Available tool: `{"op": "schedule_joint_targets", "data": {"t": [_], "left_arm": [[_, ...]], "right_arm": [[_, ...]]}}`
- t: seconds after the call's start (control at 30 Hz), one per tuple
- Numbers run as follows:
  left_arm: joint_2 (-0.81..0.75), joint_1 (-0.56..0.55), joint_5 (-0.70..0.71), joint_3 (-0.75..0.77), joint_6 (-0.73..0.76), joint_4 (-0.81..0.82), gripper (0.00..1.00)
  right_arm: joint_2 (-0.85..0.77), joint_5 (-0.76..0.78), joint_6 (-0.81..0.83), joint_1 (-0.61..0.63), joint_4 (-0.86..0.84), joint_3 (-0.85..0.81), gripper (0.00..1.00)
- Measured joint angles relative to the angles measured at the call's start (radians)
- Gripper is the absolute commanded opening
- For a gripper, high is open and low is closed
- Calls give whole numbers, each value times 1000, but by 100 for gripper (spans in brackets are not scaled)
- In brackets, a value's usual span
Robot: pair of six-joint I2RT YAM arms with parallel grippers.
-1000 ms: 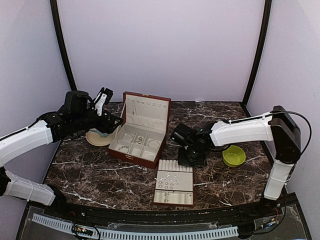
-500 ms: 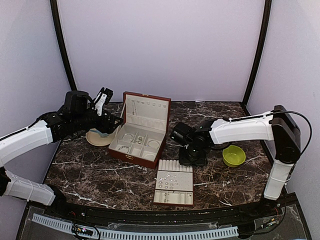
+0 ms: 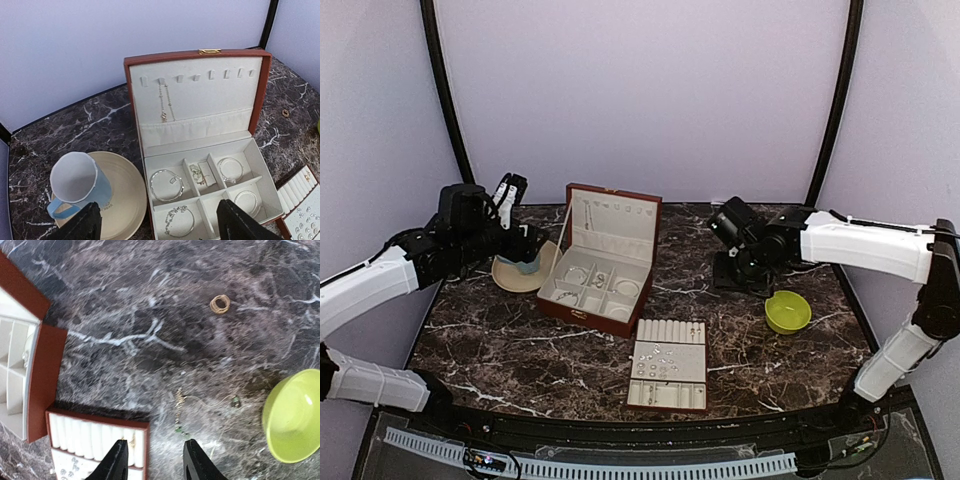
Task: Organize the mixed jewelry
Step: Adjust the ring on the ring tray, then pick up the ring from the center of the board.
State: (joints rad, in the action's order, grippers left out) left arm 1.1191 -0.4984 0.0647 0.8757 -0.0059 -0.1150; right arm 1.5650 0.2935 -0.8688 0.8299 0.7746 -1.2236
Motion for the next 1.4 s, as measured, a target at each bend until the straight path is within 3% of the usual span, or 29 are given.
{"op": "schedule_joint_targets", "data": {"t": [0.23, 0.57, 0.87, 1.4], "left_arm": [[-14, 105, 4, -2, -31, 23, 83], [-14, 136, 12, -6, -31, 38, 83], [-7, 136, 10, -8, -27, 39, 82], [4, 136, 4, -8, -27, 39, 82]], "right_arm": [[-14, -25, 205, -211, -91, 70, 38], [247, -134, 435, -409, -248, -11, 27], [348, -205, 494, -432, -306, -77, 22], [378, -180, 505, -432, -303, -78, 13]]}}
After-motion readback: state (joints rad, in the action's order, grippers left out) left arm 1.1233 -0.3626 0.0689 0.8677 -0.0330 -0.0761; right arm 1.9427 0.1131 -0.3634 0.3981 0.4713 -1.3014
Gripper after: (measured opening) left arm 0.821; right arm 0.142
